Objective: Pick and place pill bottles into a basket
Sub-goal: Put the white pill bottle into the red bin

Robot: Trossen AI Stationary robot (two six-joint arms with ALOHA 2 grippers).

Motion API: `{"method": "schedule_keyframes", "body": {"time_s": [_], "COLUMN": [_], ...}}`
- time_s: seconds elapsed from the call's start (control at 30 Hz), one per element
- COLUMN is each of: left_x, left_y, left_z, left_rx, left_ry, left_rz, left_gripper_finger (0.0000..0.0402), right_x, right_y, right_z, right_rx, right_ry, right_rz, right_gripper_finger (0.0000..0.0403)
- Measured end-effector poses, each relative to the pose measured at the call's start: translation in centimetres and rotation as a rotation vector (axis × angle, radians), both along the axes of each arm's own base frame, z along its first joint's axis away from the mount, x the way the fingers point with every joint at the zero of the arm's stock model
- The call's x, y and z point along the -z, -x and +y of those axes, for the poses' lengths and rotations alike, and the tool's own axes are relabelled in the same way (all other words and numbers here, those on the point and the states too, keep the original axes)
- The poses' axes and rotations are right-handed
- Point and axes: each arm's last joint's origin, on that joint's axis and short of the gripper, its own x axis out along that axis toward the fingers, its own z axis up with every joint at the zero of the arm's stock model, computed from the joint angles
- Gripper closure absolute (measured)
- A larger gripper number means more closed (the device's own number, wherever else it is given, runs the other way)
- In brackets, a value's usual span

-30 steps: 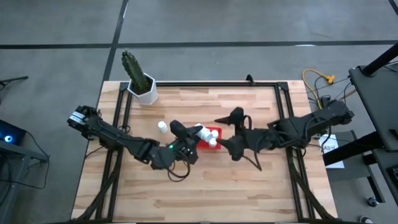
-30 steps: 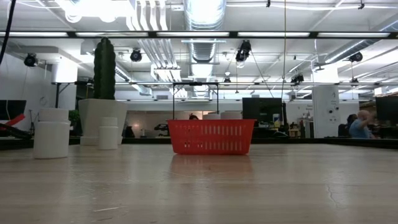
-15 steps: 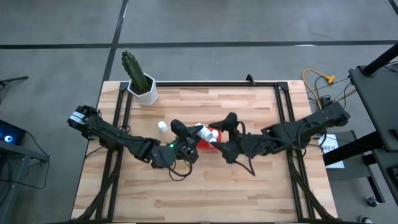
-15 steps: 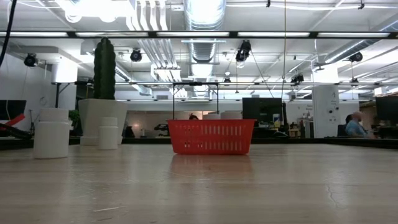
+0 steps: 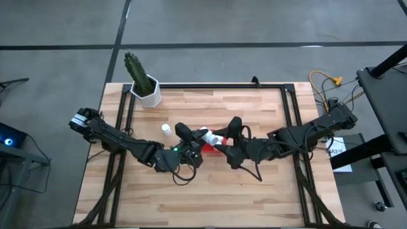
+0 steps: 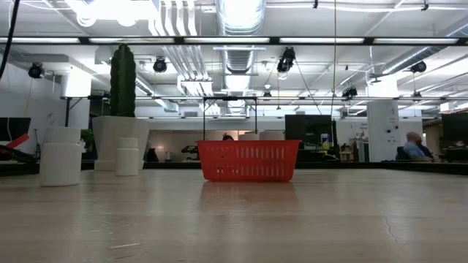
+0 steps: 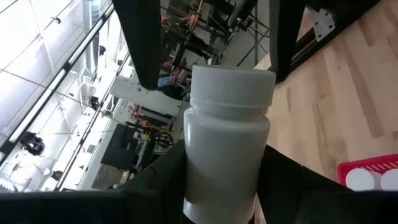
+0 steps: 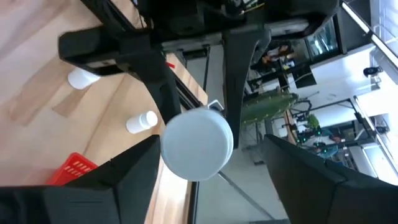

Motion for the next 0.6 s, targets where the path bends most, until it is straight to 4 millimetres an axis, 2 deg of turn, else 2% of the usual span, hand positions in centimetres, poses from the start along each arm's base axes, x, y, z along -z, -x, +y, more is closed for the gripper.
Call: {"method": "schedule_keyframes", "body": {"time_s": [0.2,0.6], "left_x": [-0.01,-0.71], "left_y": [-0.03,-0.17], "left_z": [0.07,0.12], "left_rx": [-0.003,0.016], "left_ry": [0.004,0.025], "left_rz": [-0.004,-0.028], "left_gripper_finger": [0.0268,0.0268], "right_x": [-0.01,0.01], "right_y": [-0.01,-0.05], "right_z": [0.01,0.05], "right_rx": [-0.007,-0.025], "right_ry": [0.000,-0.012], "right_rz": [0.001,0.002], "right_gripper_finger": [0.0148,0.0143]}}
